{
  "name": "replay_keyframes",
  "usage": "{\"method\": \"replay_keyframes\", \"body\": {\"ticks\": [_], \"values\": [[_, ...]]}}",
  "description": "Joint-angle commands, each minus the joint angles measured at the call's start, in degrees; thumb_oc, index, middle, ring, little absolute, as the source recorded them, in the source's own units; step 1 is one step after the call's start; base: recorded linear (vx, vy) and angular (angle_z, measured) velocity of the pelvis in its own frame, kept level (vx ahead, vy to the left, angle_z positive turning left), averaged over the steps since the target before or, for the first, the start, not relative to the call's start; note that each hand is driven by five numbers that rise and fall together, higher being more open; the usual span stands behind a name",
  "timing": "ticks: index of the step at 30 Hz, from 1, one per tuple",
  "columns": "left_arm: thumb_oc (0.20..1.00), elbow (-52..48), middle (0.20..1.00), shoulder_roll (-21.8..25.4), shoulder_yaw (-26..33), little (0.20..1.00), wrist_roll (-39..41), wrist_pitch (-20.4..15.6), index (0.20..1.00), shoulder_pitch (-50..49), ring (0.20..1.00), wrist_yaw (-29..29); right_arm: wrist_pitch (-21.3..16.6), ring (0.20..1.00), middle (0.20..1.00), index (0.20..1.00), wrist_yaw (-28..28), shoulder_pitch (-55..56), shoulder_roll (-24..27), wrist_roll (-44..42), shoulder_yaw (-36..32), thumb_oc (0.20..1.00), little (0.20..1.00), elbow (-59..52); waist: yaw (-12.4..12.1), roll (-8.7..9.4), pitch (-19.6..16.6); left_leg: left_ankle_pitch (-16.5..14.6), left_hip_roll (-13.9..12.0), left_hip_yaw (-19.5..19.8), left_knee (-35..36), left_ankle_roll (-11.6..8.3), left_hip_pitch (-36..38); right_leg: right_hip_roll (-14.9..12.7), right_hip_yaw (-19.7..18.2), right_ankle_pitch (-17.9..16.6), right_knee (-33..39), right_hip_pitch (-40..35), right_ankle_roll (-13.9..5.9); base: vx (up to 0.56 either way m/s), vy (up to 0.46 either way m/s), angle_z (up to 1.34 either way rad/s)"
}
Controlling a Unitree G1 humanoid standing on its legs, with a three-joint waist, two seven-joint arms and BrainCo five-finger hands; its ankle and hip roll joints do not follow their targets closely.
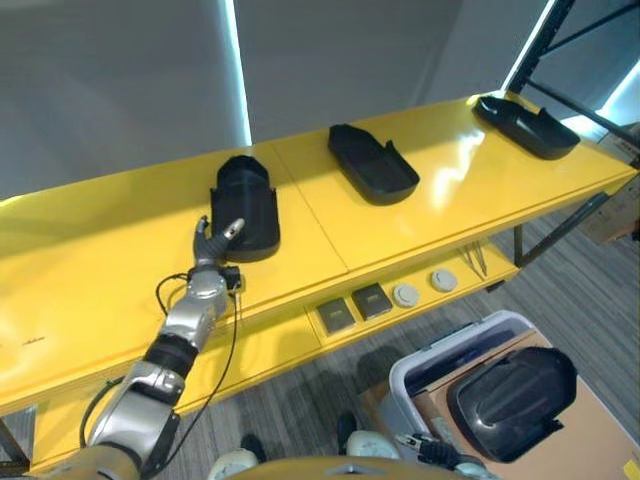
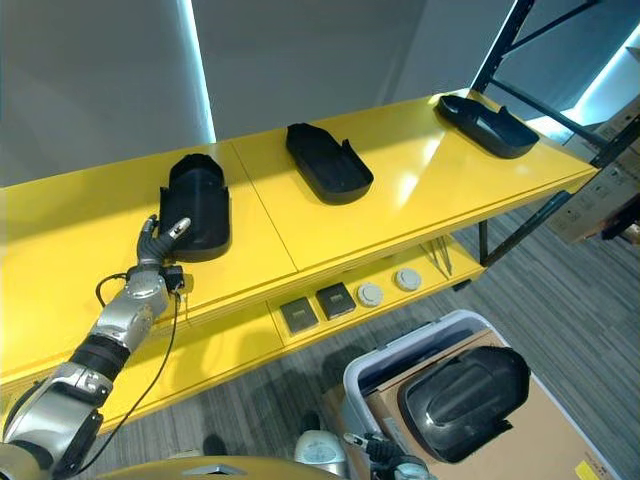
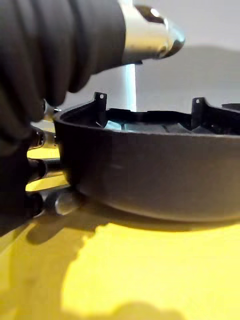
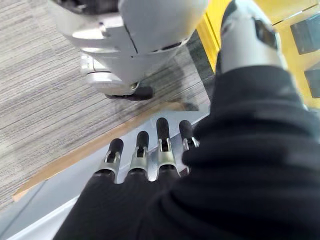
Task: Move parts from the plastic box to the shelf.
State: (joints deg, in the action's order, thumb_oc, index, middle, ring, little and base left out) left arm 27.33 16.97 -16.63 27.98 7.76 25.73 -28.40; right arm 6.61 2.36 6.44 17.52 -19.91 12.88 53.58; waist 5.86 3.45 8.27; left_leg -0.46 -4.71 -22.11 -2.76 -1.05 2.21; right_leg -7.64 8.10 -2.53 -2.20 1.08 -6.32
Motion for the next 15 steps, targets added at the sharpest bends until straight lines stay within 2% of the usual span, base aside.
{"method": "replay_keyframes", "body": {"ticks": [1,5,10,13,15], "values": [[1.000,4.2,1.000,-5.3,-5.2,1.000,5.5,4.0,1.000,-4.7,1.000,2.4,0.4,1.000,1.000,1.000,-1.3,-1.4,0.5,-0.3,0.7,1.000,1.000,-1.1,0.6,-0.78,2.7,1.1,-6.6,3.9,-0.6,-3.53,-0.8,-3.2,-1.9,-0.9,0.0,0.2,-4.21,0.00,0.000,0.00],[1.000,3.7,1.000,-4.6,-4.9,1.000,5.5,3.8,1.000,-6.1,1.000,4.9,0.2,1.000,1.000,1.000,-1.1,-1.2,0.6,-0.1,0.7,1.000,1.000,-0.4,0.2,-0.79,2.8,1.1,-6.7,3.7,-0.7,-3.52,-0.8,-3.2,-1.7,-1.0,0.4,-0.2,-4.30,0.00,0.000,0.00],[1.000,2.5,1.000,-4.7,-5.9,1.000,5.8,4.1,1.000,-7.0,1.000,4.1,-0.4,1.000,1.000,1.000,-0.8,-1.1,0.6,0.1,0.7,1.000,1.000,-0.1,-0.2,-0.81,2.7,1.1,-6.6,4.1,-0.4,-3.59,-0.7,-3.3,-1.5,-1.1,0.9,-0.6,-4.42,0.00,0.000,0.00],[1.000,2.4,1.000,-4.7,-5.7,1.000,6.4,1.7,1.000,-7.8,1.000,1.9,-0.3,1.000,1.000,1.000,-0.9,-1.2,0.7,-0.4,0.9,1.000,1.000,-0.3,-0.5,-0.78,2.5,1.2,-6.5,4.4,0.0,-3.68,-0.5,-3.4,-1.3,-1.2,1.3,-1.0,-4.48,0.00,0.000,0.00],[1.000,1.7,1.000,-4.1,-4.3,1.000,5.9,-1.3,1.000,-8.8,1.000,-0.5,0.0,1.000,1.000,1.000,-0.9,-1.2,0.8,-0.5,0.7,1.000,1.000,-0.6,-0.9,-0.85,2.5,1.3,-6.4,4.6,0.3,-3.74,-0.2,-3.5,-1.0,-1.3,1.7,-1.4,-4.46,0.00,0.000,0.00]]}}
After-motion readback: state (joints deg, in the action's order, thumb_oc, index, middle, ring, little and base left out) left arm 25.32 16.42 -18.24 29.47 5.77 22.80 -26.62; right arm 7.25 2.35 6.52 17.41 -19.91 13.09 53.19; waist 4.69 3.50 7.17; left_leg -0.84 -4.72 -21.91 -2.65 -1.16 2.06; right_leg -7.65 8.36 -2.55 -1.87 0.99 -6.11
